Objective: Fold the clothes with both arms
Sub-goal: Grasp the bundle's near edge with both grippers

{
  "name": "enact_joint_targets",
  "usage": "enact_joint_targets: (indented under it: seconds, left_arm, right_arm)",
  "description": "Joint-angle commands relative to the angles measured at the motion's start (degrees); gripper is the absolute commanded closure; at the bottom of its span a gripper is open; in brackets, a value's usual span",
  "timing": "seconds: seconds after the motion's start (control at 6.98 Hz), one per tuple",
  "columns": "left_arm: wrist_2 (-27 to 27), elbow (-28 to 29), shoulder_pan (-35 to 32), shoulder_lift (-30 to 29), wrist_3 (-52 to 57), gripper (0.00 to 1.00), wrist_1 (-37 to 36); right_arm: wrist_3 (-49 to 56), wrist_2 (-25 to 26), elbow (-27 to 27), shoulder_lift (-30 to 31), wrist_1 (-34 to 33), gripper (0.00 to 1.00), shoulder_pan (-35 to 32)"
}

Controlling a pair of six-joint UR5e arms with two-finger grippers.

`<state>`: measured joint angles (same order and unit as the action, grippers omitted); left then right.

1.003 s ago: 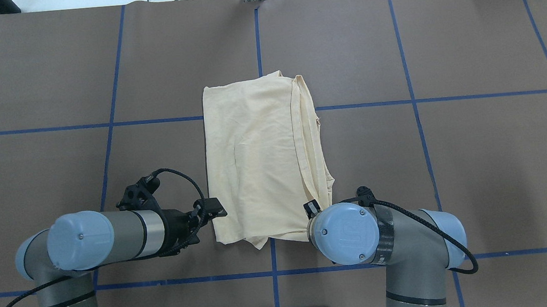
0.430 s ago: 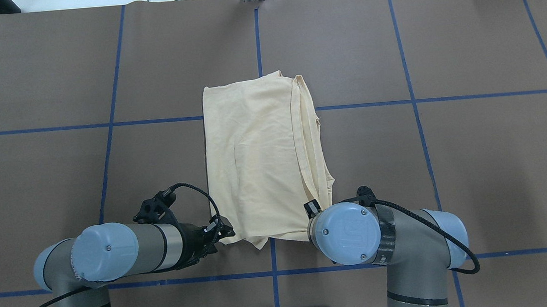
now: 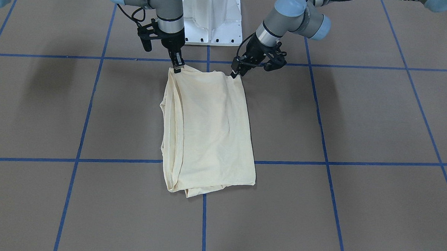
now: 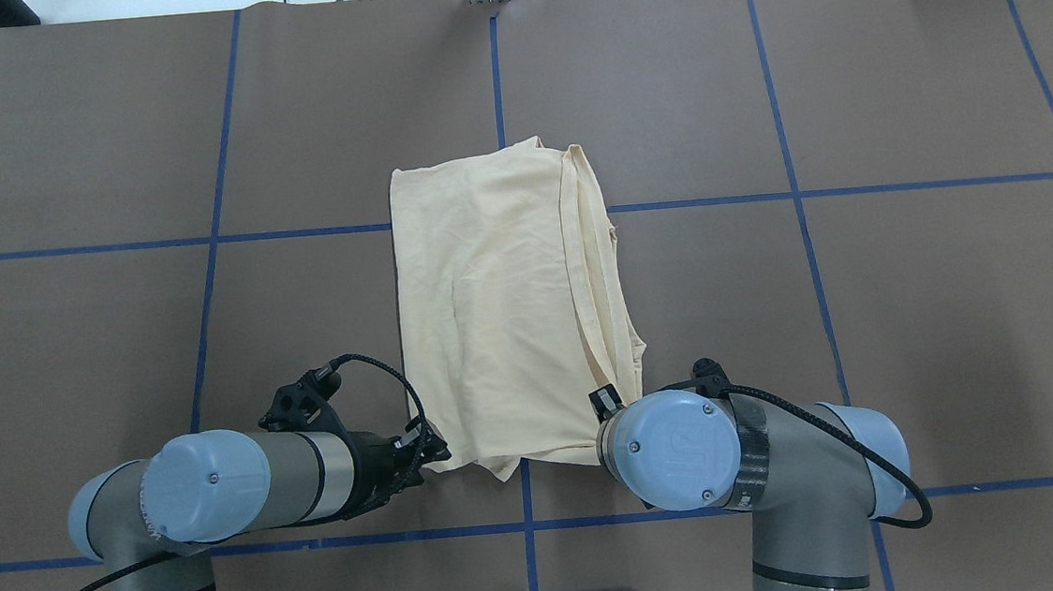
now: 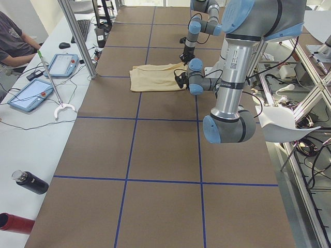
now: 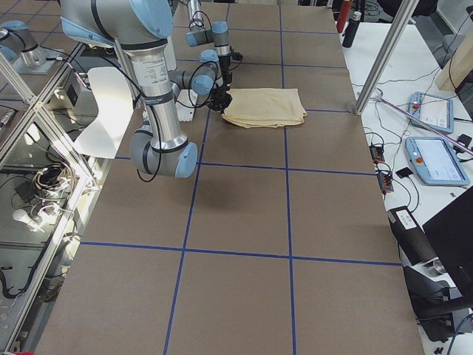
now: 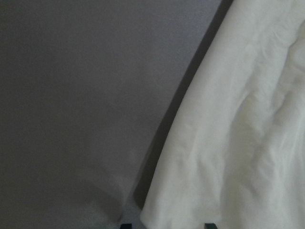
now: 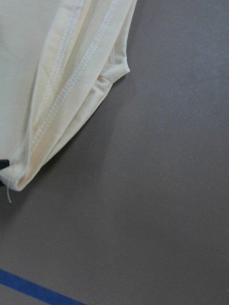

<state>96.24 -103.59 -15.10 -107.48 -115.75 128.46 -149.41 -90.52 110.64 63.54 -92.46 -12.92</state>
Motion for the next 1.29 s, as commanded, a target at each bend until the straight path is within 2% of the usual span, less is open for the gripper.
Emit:
enact_joint_targets:
  seconds: [0.0,0.14,0.43,0.72,0.86,1.15]
  left_arm:
    - [0.00,0.05,0.07,0.08,0.00,0.50,0.03]
    - [0.00,0.05,0.07,0.16,0.00,0.61,-0.06]
    - [0.00,0.05,0.07,0.16,-0.79,1.00,-0.06]
    - [0.00,-1.25,-0.28,0.51,-0.79,1.00,0.03]
    - [0.09,-3.70,-0.46,2.17,-0.79,1.00,0.03]
    - [1.05,-11.86,-0.02,6.82,-1.75,1.00,-0.14]
  right_arm:
    - [0.00,-0.01,0.45,0.18,0.00,1.00,0.00]
    - [0.00,-0.01,0.54,0.18,0.00,1.00,0.00]
    - [0.00,-0.01,0.54,0.27,0.00,1.00,0.00]
    - [0.00,-0.01,0.54,0.62,0.00,1.00,0.00]
    - [0.00,-0.01,0.62,0.71,0.00,1.00,0.00]
    - [-0.17,-0.01,5.95,4.12,0.00,1.00,1.04]
